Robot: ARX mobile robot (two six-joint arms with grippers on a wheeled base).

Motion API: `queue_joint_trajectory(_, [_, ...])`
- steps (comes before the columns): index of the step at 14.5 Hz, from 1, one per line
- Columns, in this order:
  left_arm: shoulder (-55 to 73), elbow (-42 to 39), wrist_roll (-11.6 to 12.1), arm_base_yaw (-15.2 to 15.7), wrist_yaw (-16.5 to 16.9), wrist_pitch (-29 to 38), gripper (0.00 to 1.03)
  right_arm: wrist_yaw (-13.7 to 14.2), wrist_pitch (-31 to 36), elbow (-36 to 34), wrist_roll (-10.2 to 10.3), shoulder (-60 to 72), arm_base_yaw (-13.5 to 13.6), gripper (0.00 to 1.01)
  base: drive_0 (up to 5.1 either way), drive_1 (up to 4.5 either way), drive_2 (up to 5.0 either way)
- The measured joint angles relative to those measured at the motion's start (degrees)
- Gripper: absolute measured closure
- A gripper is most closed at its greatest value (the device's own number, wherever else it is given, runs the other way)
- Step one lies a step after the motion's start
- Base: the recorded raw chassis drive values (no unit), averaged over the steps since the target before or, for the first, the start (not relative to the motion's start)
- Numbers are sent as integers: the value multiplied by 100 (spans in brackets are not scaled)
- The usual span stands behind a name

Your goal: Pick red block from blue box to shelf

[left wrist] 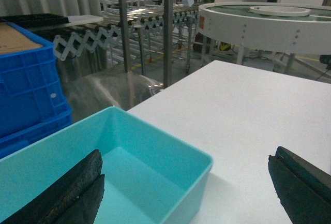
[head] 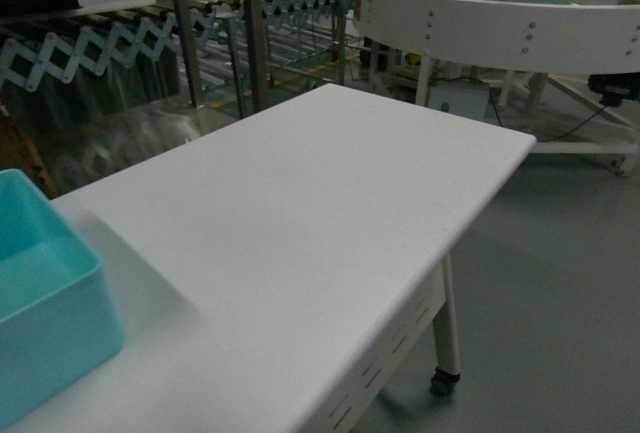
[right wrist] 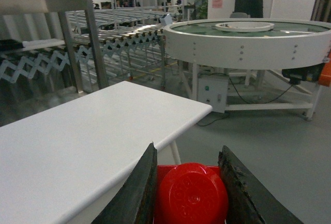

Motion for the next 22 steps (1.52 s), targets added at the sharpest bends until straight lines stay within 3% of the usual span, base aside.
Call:
queue_joint_trajectory(5, [0,0,0,0,26,4,5,35,-7,0,0,0,0,74,246,-345,-345])
queue_joint_trajectory(11, [0,0,0,0,11,-4,5,35,-2,0,0,0,0,74,-132,-132,-132])
queue_joint_trajectory(22, [0,0,0,-4,11,7,5,22,-7,0,0,0,0,74,429,-47,-383])
